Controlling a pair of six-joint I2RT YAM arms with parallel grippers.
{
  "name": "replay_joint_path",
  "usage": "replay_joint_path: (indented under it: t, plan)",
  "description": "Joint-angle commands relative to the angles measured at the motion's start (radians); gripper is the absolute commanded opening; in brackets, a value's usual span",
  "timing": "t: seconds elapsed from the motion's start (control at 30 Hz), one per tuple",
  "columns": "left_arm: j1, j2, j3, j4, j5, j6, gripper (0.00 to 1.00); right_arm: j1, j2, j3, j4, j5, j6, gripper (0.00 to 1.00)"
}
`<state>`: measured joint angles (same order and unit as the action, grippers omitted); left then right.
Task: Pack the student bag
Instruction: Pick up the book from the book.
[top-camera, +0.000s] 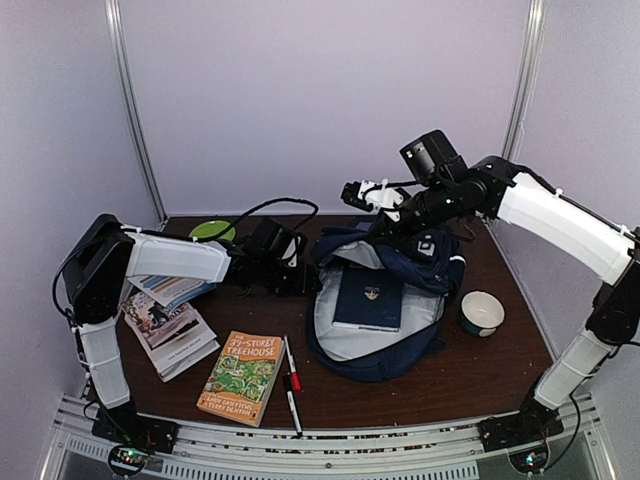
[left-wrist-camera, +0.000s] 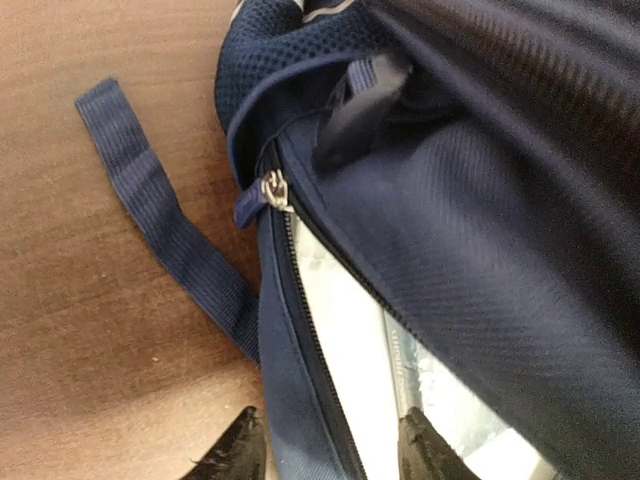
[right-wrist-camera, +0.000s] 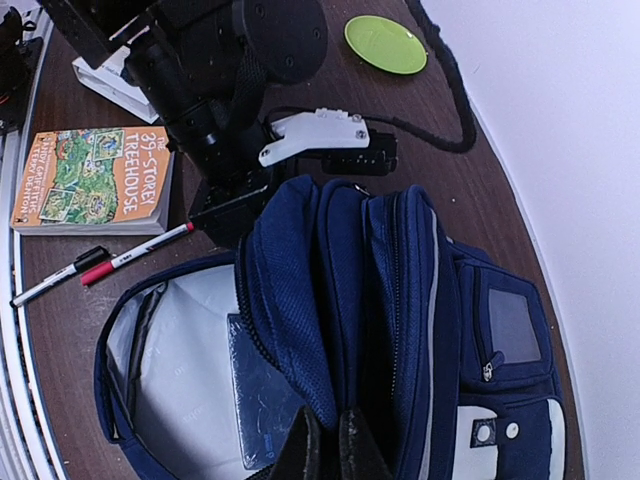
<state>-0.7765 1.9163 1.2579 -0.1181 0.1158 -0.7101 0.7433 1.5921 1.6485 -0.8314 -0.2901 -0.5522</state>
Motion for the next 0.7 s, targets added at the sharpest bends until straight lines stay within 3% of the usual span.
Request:
replay_joint_path:
  t: [0.0, 0.27, 0.43, 0.53, 0.67]
  plan:
    - [-0.008, 0.000, -0.063, 0.126, 0.028, -0.101, 0.46, 0.036, 0.056, 0.123, 0.055, 0.009, -0.034, 0.00]
    - [-0.059, -0.098, -0.246, 0.277, 0.019, -0.204, 0.40, 0.126, 0.104, 0.228, 0.012, 0.017, -0.085, 0.00]
    - [-0.085, -0.191, -0.313, 0.309, 0.001, -0.213, 0.42, 0.120, 0.031, 0.132, 0.016, 0.071, -0.112, 0.00]
    - [-0.084, -0.275, -0.326, 0.249, -0.018, -0.181, 0.49, 0.097, -0.059, 0.015, 0.059, 0.104, -0.125, 0.00]
    - [-0.083, -0.378, -0.283, 0.019, -0.071, -0.116, 0.56, 0.050, -0.148, -0.081, 0.093, 0.093, -0.106, 0.00]
